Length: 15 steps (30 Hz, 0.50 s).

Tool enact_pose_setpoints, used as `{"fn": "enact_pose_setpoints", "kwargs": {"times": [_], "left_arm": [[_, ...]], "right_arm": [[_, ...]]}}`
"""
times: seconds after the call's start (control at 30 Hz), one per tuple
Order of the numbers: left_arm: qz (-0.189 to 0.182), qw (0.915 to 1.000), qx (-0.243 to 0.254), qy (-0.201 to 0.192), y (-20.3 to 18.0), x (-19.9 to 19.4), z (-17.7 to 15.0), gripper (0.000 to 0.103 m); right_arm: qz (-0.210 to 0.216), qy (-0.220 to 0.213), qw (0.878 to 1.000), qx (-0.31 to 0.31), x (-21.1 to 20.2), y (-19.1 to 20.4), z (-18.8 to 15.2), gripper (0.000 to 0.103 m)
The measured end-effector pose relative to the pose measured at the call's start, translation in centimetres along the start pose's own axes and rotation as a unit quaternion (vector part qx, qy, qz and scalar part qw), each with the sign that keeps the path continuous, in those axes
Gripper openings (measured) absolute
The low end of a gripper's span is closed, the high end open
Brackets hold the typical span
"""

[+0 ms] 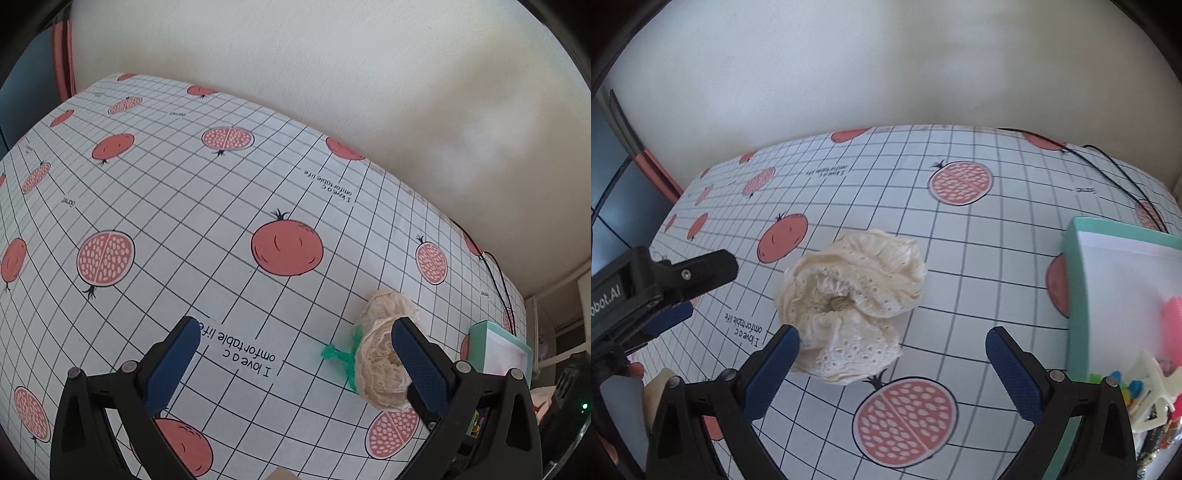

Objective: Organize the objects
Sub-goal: 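Grasp the lace cloth with the right gripper while the left grasps the green toy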

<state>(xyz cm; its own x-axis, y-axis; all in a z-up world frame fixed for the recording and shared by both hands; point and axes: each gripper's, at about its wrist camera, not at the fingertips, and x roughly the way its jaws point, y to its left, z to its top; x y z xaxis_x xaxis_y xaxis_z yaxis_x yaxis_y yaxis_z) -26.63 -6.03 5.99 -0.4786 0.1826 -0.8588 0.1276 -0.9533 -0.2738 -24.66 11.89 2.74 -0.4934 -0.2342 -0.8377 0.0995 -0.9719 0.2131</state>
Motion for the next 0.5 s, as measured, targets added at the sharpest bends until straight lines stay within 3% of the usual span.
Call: {"fn": "enact_pose_setpoints", "kwargs": {"times": [0.2, 0.27, 0.37, 0.5], "left_arm": [[0.001, 0.9999, -0.003, 0.014, 0.1, 1.1, -0.5, 0.103], [0.001, 0.9998, -0.002, 0.018, 0.0, 1.4, -0.6, 0.103], [0.000, 0.9998, 0.000, 0.022, -0.3, 1.7, -0.8, 0.103], [-0.002, 0.9996, 0.004, 0.027, -0.6, 1.9, -1.0, 0.103]], "right_arm": [[0.002, 0.004, 1.000, 0.007, 0.7, -0.1, -0.2, 0.073], [0.003, 0.005, 1.000, 0.010, 0.7, -0.1, -0.2, 0.055], [0.012, 0.006, 1.000, 0.013, 0.7, -0.2, -0.1, 0.040], [0.026, 0.012, 0.999, 0.022, 0.7, -0.5, -0.1, 0.027]]}}
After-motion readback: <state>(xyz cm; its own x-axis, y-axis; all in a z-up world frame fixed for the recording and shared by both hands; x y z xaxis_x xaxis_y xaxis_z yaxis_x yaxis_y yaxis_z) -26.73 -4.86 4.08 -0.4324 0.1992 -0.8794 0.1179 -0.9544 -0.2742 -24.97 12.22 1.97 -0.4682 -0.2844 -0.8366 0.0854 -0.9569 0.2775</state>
